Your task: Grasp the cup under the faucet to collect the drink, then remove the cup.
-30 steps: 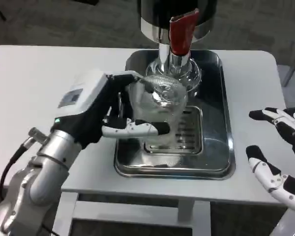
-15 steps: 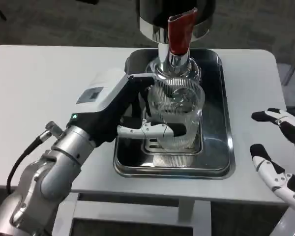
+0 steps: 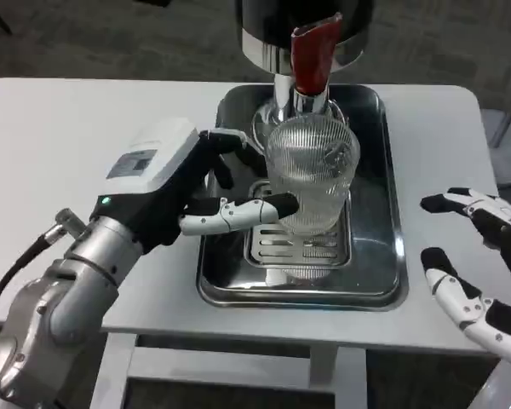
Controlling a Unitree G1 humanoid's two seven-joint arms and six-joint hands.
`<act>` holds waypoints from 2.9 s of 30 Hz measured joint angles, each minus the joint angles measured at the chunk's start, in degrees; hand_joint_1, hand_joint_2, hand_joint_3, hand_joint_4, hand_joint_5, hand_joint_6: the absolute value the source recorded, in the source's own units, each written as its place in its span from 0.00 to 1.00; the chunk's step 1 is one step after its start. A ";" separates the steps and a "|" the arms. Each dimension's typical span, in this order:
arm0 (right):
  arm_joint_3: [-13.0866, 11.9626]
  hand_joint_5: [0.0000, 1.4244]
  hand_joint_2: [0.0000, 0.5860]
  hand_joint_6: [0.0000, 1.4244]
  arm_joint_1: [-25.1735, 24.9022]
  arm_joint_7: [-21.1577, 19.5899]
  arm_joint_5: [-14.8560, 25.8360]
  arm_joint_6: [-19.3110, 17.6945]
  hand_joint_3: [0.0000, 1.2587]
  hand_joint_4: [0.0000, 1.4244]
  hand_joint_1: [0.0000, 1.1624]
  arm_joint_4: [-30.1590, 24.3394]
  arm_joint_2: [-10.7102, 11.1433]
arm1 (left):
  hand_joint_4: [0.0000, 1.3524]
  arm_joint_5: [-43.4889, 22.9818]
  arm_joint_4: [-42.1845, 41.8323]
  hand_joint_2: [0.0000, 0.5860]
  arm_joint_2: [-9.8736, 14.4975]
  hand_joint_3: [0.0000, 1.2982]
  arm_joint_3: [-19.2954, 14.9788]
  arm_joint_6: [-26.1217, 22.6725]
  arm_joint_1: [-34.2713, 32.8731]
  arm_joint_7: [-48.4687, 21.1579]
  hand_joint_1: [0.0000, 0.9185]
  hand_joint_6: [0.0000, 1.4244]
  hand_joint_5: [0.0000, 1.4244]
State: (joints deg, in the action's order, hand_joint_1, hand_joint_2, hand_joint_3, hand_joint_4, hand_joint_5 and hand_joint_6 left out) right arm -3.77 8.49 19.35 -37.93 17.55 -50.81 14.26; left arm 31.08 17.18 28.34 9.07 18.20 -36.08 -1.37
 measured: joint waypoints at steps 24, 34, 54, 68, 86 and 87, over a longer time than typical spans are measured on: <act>1.13 0.05 0.83 0.16 -2.43 -1.02 0.66 0.02 0.21 0.09 0.39 2.78 -0.50 | 0.32 -6.20 -19.60 0.16 5.34 0.48 -6.54 1.06 10.29 -7.06 0.12 0.67 0.44; 1.87 0.06 0.84 0.16 -3.01 -1.33 0.94 0.62 0.21 0.10 0.39 3.12 -0.81 | 0.33 -11.17 -29.13 0.15 7.11 0.45 -15.23 0.20 18.28 -9.25 0.03 0.63 0.42; 1.76 0.06 0.84 0.16 -2.20 -2.01 1.19 1.26 0.22 0.11 0.39 2.19 -1.17 | 0.15 -48.80 -34.47 0.12 10.22 0.19 -25.40 -12.24 1.89 -23.40 0.00 0.27 0.21; 1.23 0.07 0.84 0.16 -2.00 -2.41 1.45 1.50 0.22 0.11 0.39 1.51 -1.64 | 0.15 -55.60 -26.67 0.10 7.00 0.18 -20.83 -21.74 -12.47 -28.21 0.00 0.26 0.21; 0.89 0.07 0.84 0.16 -1.57 -2.46 1.46 1.57 0.22 0.12 0.39 1.31 -2.20 | 0.10 -53.16 -20.01 0.04 3.14 0.16 -14.86 -23.13 -12.96 -36.10 0.00 0.18 0.17; 0.80 0.07 0.84 0.16 -1.50 -2.46 1.49 1.57 0.22 0.12 0.39 1.21 -2.20 | 0.10 -53.16 -20.01 0.04 3.10 0.16 -14.86 -23.15 -12.91 -36.37 0.00 0.18 0.17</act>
State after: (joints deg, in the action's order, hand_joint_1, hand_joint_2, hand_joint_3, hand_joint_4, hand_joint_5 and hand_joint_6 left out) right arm -2.97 7.00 16.89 -36.44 19.12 -49.60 12.06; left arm -22.08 -2.83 31.45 -5.79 -4.95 -48.99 -37.74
